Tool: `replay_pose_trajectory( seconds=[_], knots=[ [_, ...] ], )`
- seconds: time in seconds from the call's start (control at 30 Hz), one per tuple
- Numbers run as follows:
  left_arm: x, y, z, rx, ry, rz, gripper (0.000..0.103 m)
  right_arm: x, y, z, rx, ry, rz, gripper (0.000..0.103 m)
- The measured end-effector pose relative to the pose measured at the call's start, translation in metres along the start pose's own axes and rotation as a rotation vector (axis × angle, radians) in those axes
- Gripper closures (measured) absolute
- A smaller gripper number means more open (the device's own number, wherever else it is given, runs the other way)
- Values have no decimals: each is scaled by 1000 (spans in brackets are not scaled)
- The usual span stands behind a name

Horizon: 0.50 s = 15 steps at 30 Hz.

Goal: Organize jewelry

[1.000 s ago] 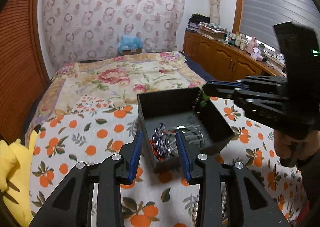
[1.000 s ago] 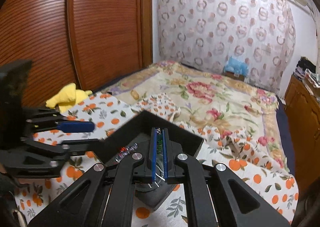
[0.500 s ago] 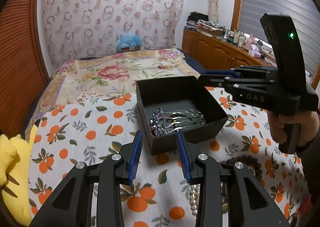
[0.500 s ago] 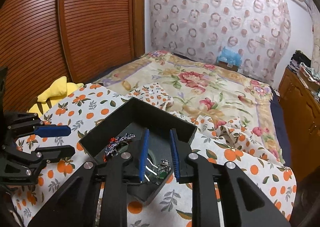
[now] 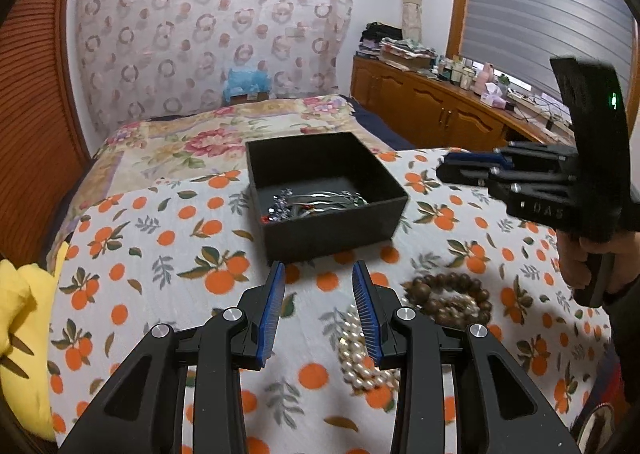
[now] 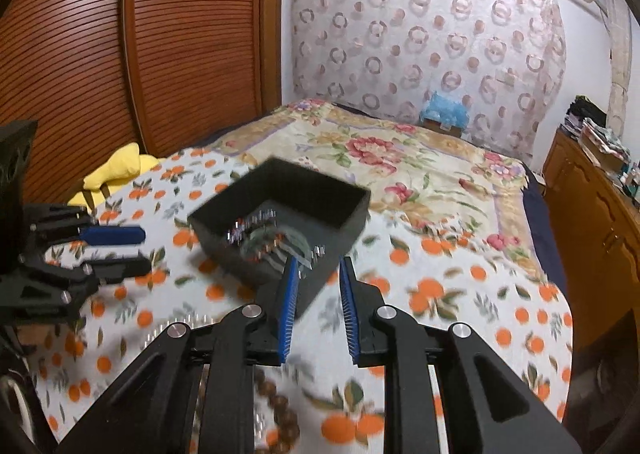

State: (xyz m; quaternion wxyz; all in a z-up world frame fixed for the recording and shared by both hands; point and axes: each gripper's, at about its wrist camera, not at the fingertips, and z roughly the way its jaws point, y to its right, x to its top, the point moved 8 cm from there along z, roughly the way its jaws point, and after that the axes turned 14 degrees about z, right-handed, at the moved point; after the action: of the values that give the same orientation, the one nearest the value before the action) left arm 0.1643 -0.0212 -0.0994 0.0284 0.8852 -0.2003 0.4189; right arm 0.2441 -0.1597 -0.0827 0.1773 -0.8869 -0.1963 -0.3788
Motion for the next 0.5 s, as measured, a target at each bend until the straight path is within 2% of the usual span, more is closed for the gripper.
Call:
replay_pose_trajectory(
  seconds=[0.3, 0.5],
  knots=[
    [-10, 19, -13, -23, 3, 10, 70, -57, 8, 0, -3, -105, 19, 80],
    [-18, 25, -11, -43, -11, 9, 70, -77, 6, 10, 14, -159, 29, 80]
  ],
)
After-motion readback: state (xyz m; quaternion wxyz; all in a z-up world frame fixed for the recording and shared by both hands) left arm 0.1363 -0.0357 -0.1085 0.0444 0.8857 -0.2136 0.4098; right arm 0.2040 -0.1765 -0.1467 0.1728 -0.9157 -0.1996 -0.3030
